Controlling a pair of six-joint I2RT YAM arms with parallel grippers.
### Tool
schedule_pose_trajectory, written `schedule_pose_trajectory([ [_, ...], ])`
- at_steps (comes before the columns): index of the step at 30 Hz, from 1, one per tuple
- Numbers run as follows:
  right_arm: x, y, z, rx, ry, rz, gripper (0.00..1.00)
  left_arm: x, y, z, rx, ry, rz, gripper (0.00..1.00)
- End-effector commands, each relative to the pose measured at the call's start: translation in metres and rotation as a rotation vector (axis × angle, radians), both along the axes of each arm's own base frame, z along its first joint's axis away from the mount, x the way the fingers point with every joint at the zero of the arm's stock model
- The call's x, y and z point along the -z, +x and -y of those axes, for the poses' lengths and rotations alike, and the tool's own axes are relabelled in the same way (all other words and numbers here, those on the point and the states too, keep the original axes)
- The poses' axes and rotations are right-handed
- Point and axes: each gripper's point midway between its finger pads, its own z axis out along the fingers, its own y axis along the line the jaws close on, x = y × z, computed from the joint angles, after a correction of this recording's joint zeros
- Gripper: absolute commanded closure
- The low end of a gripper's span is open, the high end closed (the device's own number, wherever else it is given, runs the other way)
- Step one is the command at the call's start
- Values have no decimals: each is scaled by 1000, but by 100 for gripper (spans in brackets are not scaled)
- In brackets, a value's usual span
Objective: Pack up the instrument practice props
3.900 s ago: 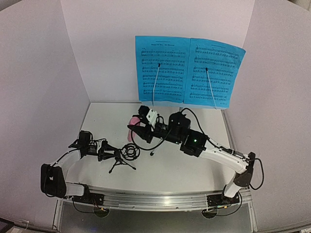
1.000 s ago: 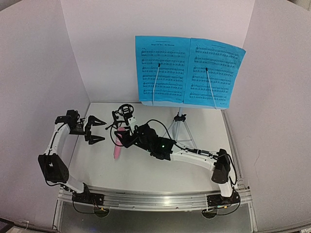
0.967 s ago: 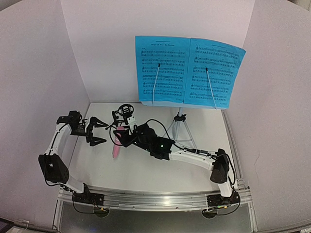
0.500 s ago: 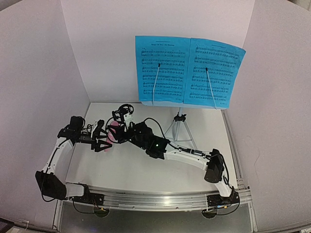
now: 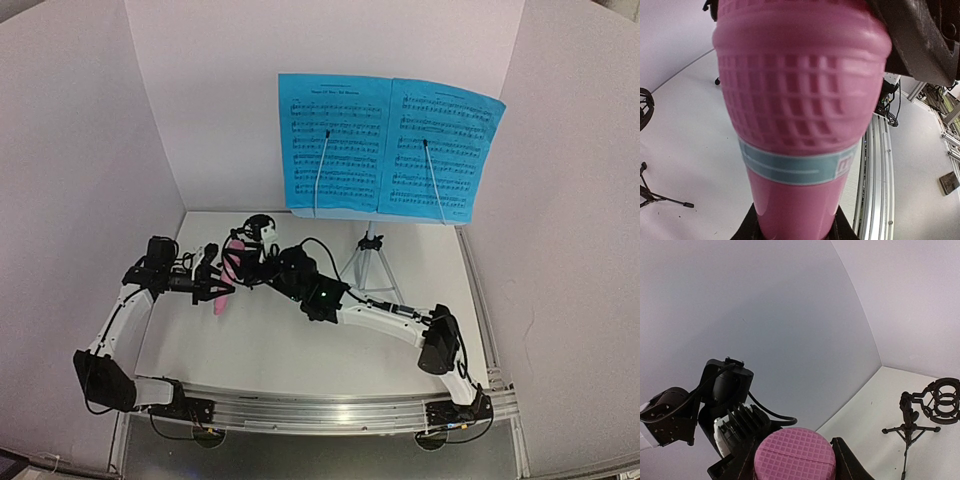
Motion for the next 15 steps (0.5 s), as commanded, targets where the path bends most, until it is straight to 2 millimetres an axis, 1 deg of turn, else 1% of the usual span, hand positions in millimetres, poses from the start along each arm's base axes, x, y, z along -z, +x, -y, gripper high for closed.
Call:
schedule_pose_trajectory([
  [1, -17, -10, -2, -41, 37, 28, 92, 3, 12, -9, -132, -18, -179, 100],
  [3, -16, -11, 1, -39, 15, 50, 61, 15, 19, -15, -232, -24, -294, 100],
  [4, -15, -12, 5, -30, 4, 56, 43, 22, 23, -20, -293, -29, -347, 100],
  [5, -13, -11, 10, -15, -9, 56, 22, 29, 28, -27, -359, -37, -395, 100],
  [6, -12, -11, 13, -5, -20, 61, 17, 33, 38, -37, -446, -48, -440, 100],
  [8, -11, -12, 24, 19, -42, 70, 16, 43, 56, -67, -639, -55, -499, 100],
  [10, -13, -15, 35, 34, -58, 78, 15, 52, 70, -92, -788, -26, -528, 100],
  [12, -11, -19, 40, 37, -77, 86, 15, 75, 78, -117, -905, 99, -569, 100],
  [15, -5, -26, 45, 30, -101, 88, 14, 111, 90, -150, -997, 283, -678, 100],
])
